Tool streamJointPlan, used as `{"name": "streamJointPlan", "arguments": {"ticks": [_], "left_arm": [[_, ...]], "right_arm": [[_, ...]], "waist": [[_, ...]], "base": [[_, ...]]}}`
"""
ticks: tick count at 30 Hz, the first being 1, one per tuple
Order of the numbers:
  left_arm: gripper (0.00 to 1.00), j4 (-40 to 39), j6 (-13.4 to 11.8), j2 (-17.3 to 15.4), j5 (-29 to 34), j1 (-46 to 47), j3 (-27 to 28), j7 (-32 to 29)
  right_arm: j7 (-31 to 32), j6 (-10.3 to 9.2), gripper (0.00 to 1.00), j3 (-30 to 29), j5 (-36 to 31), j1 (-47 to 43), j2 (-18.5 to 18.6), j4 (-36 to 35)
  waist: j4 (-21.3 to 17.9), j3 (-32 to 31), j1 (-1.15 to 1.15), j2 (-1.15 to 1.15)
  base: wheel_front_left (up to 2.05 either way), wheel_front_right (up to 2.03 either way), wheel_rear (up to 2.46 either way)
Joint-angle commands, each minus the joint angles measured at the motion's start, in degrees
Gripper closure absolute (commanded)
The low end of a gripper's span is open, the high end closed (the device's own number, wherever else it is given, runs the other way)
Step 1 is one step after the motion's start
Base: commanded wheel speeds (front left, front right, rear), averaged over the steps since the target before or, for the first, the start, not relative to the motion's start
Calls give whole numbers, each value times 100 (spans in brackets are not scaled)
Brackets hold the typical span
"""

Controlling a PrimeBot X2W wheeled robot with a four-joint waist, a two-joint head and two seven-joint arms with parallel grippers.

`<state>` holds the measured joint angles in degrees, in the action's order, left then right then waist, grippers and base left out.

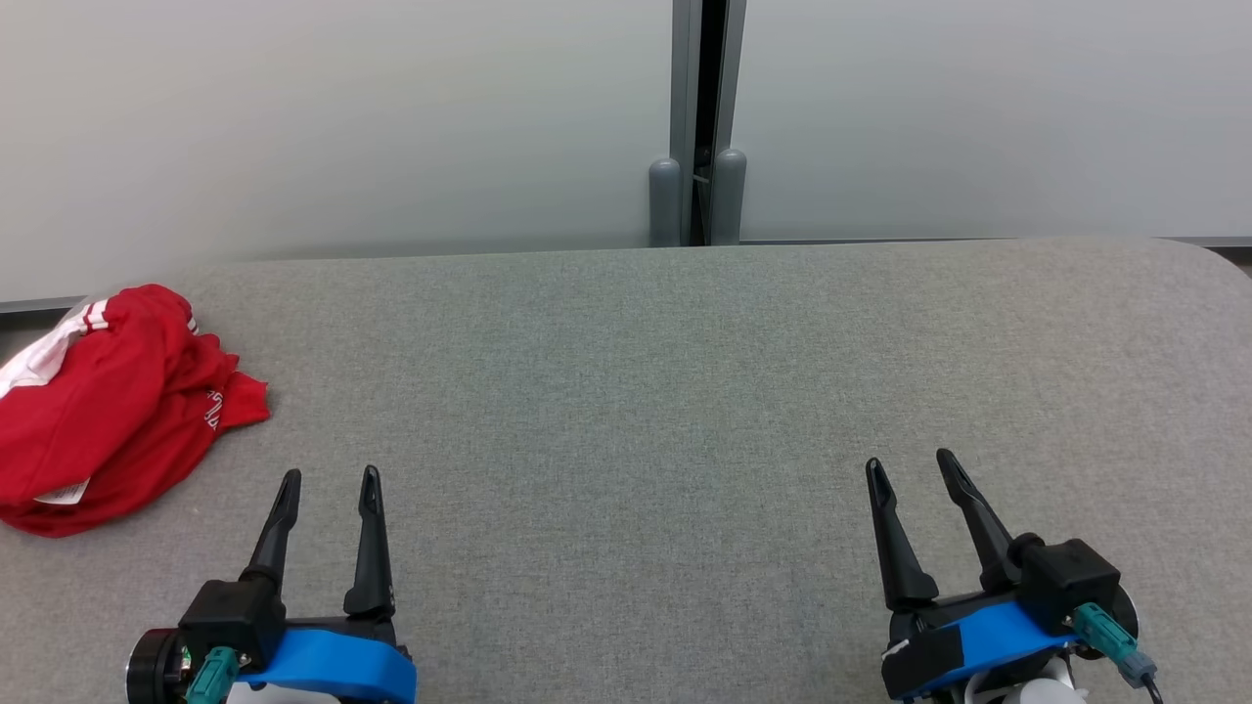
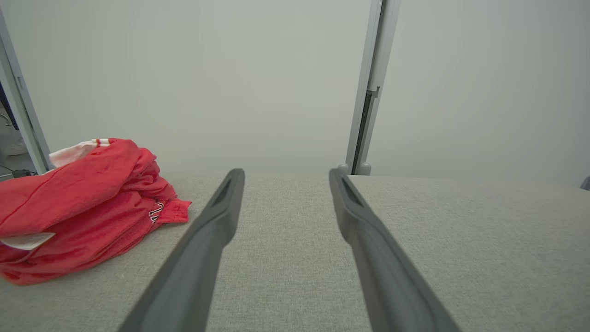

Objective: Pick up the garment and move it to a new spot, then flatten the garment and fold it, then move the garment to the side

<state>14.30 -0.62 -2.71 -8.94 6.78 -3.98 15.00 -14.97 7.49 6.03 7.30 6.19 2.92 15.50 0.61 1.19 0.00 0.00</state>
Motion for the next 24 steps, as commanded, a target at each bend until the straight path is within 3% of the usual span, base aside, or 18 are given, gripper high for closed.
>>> {"name": "streamJointPlan", "arguments": {"ticks": [1,15,24], "left_arm": [[0,17,-31,-33,8,45,-2,28],[0,102,-29,-32,-36,58,29,27],[0,62,-26,-31,25,125,147,24]], "right_arm": [[-34,0,0,6,-26,83,-5,14],[-33,0,0,-30,-13,67,-6,8],[-32,0,0,-43,-33,73,-4,-68]], "waist": [[1,-3,0,0],[42,-11,0,0],[428,65,0,0]], "base": [[0,0,0],[0,0,0],[0,0,0]]}}
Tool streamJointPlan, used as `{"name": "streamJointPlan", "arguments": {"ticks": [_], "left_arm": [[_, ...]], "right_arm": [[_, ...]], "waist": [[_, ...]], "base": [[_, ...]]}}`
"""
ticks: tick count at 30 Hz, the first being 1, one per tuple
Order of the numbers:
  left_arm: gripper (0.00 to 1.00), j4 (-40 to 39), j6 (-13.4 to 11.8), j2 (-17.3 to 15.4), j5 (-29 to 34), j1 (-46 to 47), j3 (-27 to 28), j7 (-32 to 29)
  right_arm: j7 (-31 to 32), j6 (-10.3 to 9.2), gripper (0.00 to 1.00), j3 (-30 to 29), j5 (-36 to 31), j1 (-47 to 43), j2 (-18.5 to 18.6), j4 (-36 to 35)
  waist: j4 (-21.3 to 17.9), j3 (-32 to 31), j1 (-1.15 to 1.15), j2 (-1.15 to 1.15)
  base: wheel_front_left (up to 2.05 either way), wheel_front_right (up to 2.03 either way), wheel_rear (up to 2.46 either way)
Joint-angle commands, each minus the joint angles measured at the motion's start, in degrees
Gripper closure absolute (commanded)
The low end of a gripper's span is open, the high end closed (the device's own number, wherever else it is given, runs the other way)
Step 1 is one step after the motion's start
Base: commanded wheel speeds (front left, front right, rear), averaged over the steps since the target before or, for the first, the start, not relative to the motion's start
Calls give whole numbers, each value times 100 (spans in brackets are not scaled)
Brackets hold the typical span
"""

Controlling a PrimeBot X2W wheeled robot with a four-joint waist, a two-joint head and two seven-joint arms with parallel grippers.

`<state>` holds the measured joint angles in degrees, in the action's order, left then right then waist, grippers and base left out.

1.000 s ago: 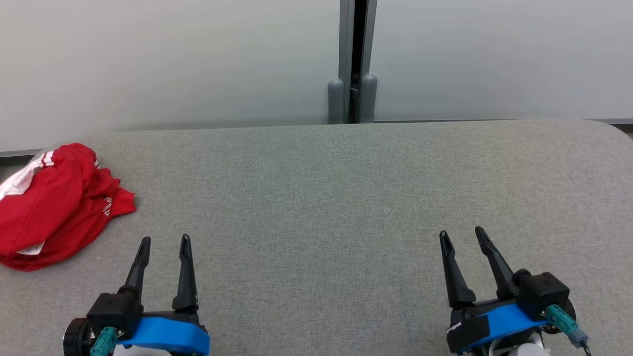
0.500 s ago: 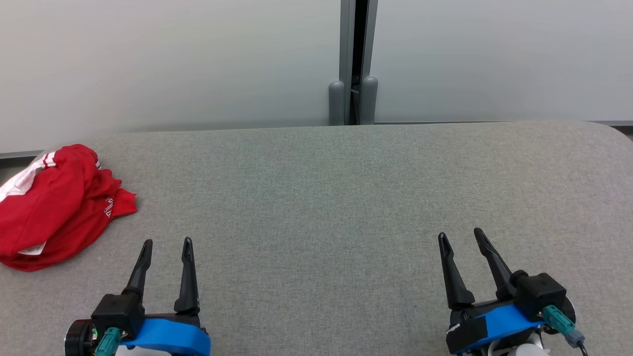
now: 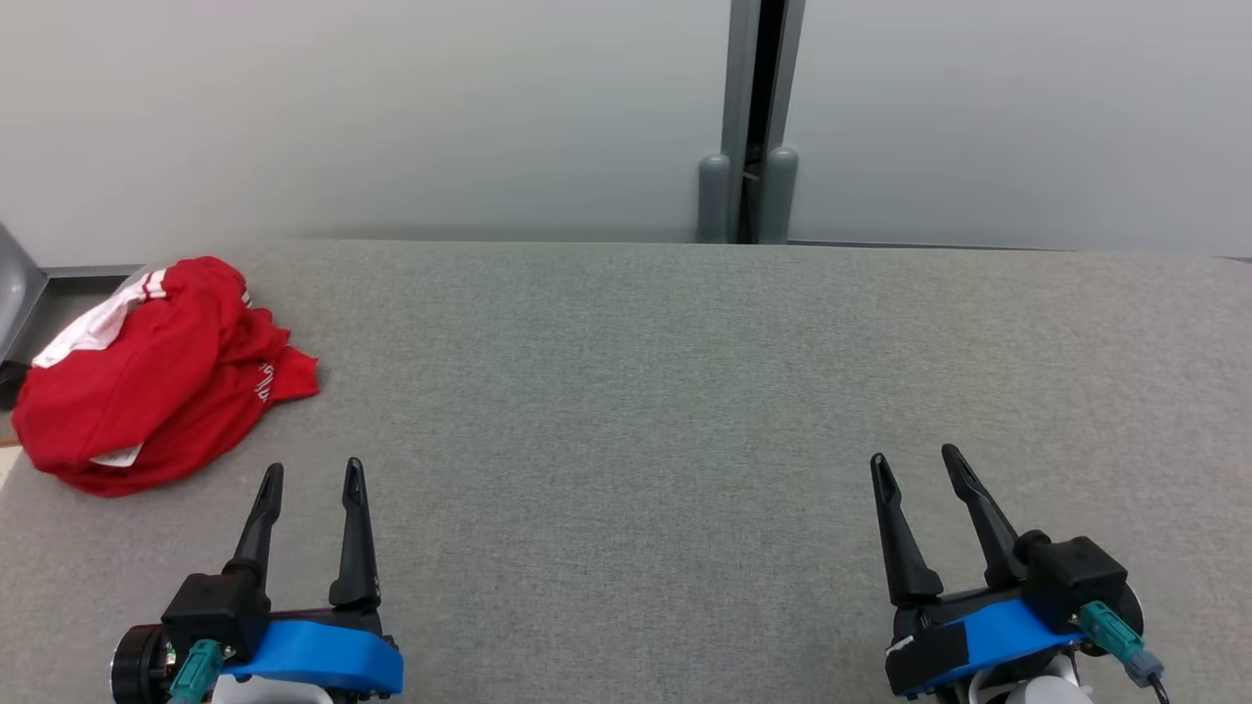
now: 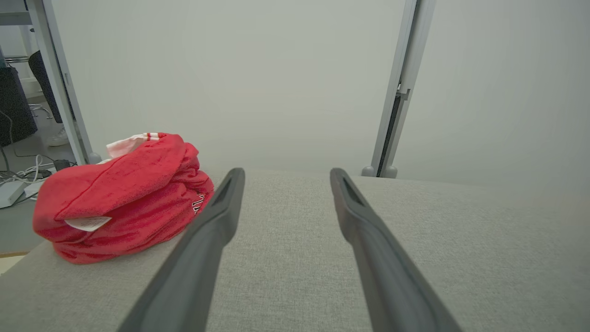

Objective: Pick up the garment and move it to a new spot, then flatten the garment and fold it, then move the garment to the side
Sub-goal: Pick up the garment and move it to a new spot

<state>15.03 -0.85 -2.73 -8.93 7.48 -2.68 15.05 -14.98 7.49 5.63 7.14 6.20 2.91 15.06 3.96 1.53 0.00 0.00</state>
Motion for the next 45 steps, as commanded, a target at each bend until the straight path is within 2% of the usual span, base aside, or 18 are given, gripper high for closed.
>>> {"name": "streamJointPlan", "arguments": {"ticks": [1,28,36,45], "left_arm": [[0,-13,-1,-28,24,61,23,19],[0,-9,14,-26,0,73,235,19],[0,-33,-6,-26,-39,-1,276,19],[0,-30,-15,-26,-35,33,333,19]], "right_arm": [[-32,0,0,-11,-20,75,-3,-32],[-31,-1,0,-10,-42,164,-1,-60],[-31,-1,0,-3,-58,187,-1,-33],[-31,-1,0,44,-49,206,-1,-8]], "waist": [[162,46,0,0],[2103,239,0,0],[2381,243,0,0],[2364,263,0,0]], "base": [[0,0,0],[0,0,0],[0,0,0],[0,0,0]]}}
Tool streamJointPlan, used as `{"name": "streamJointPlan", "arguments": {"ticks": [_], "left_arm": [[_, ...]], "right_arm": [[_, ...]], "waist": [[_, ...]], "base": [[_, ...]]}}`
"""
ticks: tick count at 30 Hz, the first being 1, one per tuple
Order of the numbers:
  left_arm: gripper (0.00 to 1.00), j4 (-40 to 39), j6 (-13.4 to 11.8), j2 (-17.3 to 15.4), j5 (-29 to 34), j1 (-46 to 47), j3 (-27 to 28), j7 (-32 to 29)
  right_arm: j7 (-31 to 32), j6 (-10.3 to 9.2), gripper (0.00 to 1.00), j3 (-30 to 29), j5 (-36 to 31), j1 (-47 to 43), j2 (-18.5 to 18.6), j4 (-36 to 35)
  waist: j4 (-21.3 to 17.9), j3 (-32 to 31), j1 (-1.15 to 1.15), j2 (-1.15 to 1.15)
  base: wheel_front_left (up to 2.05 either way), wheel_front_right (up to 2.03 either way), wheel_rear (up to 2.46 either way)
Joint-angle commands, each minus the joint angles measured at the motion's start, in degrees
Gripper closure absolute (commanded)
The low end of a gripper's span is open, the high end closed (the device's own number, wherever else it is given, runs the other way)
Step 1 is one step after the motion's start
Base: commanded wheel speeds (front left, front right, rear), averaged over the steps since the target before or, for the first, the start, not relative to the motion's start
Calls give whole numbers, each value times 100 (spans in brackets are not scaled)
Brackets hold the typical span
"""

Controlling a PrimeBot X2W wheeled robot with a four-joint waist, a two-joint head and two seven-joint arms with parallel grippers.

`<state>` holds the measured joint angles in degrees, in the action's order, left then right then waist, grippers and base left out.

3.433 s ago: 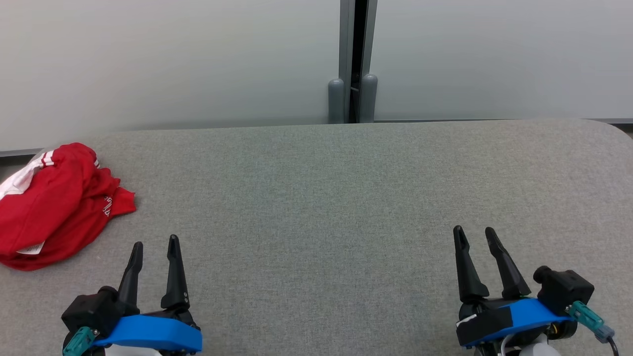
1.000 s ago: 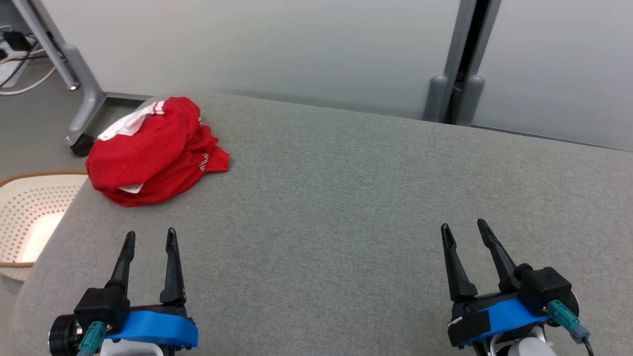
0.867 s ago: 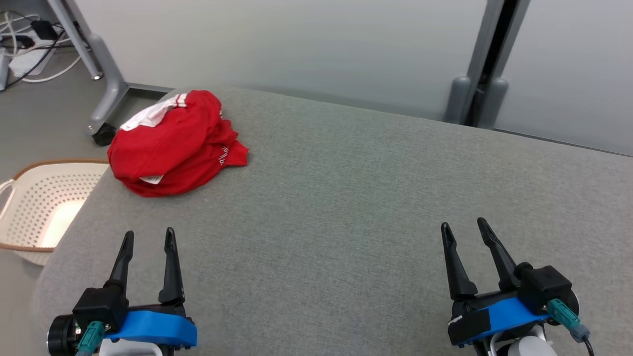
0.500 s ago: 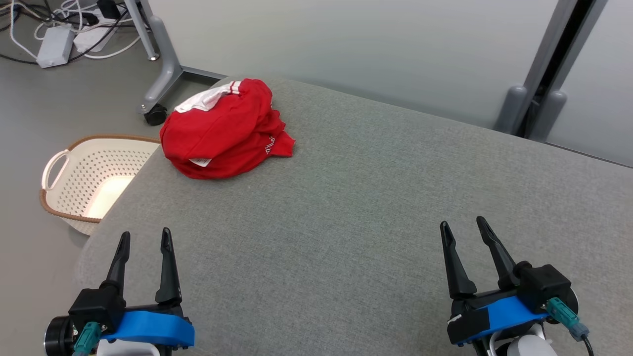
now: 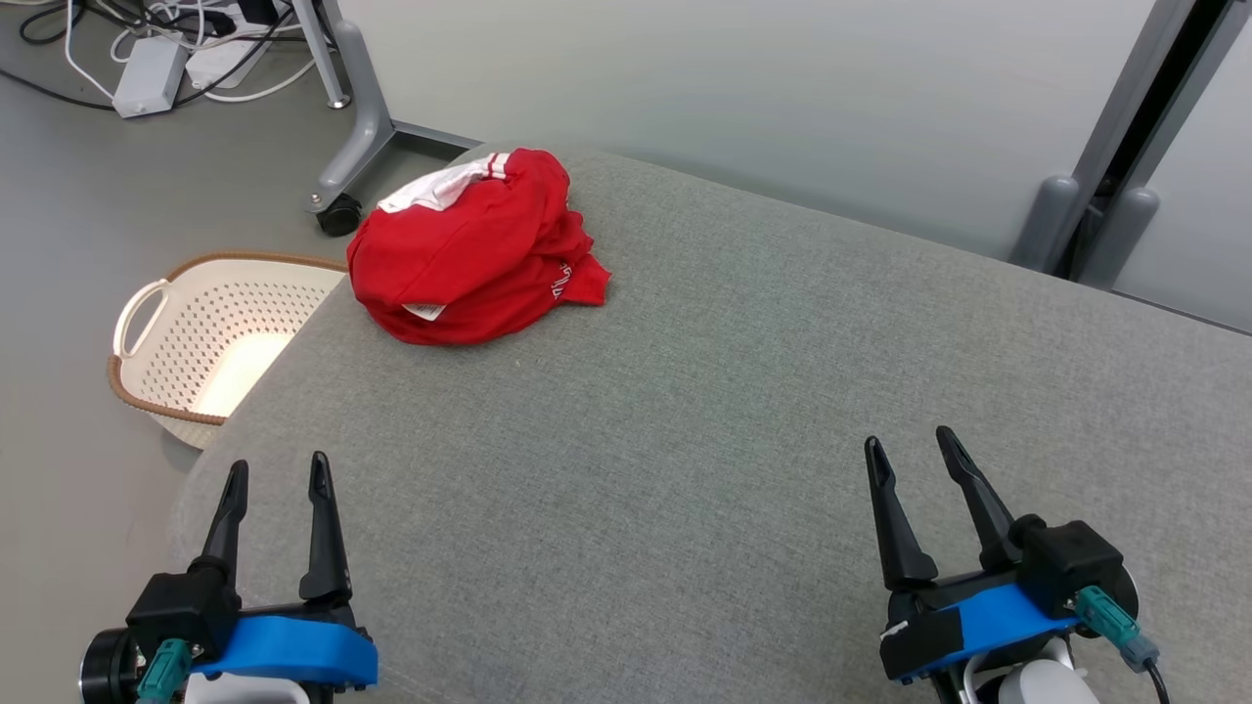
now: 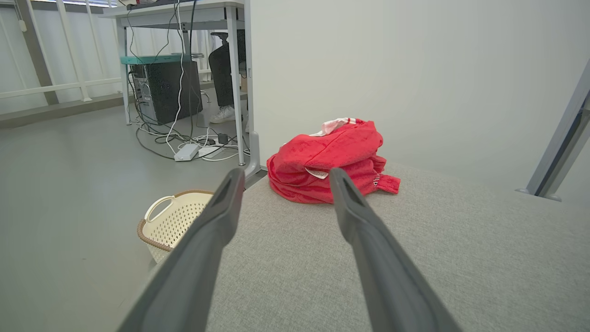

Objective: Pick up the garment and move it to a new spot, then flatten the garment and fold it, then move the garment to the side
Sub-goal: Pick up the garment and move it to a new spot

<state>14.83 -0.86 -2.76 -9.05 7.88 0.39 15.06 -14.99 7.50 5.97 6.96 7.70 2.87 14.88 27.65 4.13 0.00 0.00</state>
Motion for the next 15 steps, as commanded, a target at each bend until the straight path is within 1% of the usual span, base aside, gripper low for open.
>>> {"name": "streamJointPlan", "arguments": {"ticks": [1,3,9,13,15], "left_arm": [[0,-6,-7,-23,-22,28,22,18],[0,-2,5,-23,-17,99,29,18],[0,28,154,-46,141,572,182,18],[0,151,295,-177,236,1154,346,18],[0,231,327,-249,282,1470,434,18]], "right_arm": [[-30,-2,0,9,-38,64,2,12],[-30,-2,0,0,-58,84,2,10],[-30,-2,0,-29,-144,176,3,-58],[-30,-2,0,-27,-250,301,11,-107],[-30,-2,0,-17,-303,363,24,-141]], "waist": [[-24,11,0,0],[-73,31,0,0],[-267,180,0,0],[-482,414,0,0],[-612,551,0,0]], "base": [[0,0,0],[0,0,0],[0,0,0],[0,0,0],[0,0,0]]}}
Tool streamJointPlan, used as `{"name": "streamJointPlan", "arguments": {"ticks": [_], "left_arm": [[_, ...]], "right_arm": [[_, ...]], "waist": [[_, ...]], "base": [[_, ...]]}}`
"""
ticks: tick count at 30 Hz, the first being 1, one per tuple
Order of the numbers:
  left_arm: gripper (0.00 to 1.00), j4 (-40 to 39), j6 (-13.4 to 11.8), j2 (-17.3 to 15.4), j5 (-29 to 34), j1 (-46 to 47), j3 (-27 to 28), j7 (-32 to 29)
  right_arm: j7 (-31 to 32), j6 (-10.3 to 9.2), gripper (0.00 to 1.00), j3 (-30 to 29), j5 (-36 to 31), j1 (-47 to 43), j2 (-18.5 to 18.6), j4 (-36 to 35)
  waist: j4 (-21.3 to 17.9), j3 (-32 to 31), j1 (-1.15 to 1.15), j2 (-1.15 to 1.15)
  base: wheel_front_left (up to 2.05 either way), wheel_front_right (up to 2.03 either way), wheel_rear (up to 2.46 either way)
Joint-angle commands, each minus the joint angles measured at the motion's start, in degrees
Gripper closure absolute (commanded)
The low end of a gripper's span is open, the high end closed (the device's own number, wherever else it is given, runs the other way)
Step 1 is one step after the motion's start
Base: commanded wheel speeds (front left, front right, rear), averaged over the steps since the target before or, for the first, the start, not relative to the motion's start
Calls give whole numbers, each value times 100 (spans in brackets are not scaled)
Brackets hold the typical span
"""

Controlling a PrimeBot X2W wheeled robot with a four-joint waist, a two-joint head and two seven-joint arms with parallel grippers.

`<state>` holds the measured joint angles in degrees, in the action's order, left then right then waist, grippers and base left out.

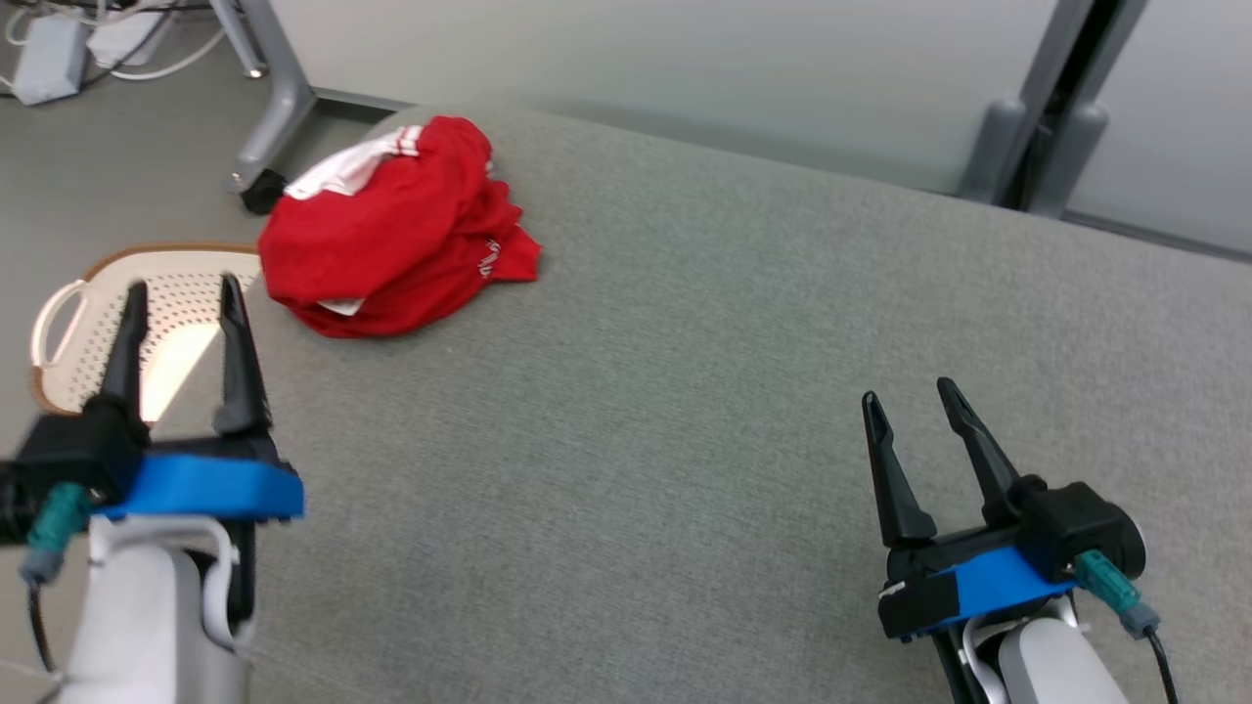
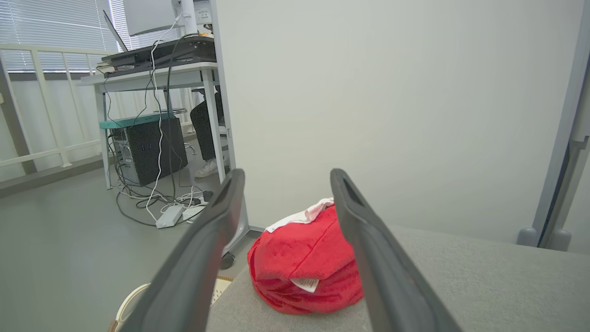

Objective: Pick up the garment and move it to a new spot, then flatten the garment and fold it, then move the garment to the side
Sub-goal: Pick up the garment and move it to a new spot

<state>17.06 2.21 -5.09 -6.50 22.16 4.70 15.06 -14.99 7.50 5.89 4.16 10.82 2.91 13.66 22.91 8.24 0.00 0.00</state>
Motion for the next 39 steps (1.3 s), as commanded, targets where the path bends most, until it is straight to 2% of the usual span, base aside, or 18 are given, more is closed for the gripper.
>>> {"name": "streamJointPlan", "arguments": {"ticks": [1,13,22,33,39], "left_arm": [[0,47,35,-78,38,198,54,18],[0,975,221,-694,13,2002,529,18],[0,2169,345,-972,70,2659,439,18],[0,3819,422,-975,65,2891,234,7],[0,4683,489,-949,-92,3159,97,-420]], "right_arm": [[-30,-2,0,4,-41,100,41,-31],[-30,-2,0,-69,-227,602,416,-377],[-30,-2,0,-169,-310,763,584,-756],[-30,-2,0,-224,-392,765,628,-1005],[-30,-2,0,-209,-416,788,627,-1043]], "waist": [[-217,237,0,0],[-958,1365,0,0],[-1160,1853,0,0],[-1146,2038,0,0],[-1125,2068,0,0]], "base": [[0,0,0],[0,0,0],[0,0,0],[0,0,0],[0,0,0]]}}
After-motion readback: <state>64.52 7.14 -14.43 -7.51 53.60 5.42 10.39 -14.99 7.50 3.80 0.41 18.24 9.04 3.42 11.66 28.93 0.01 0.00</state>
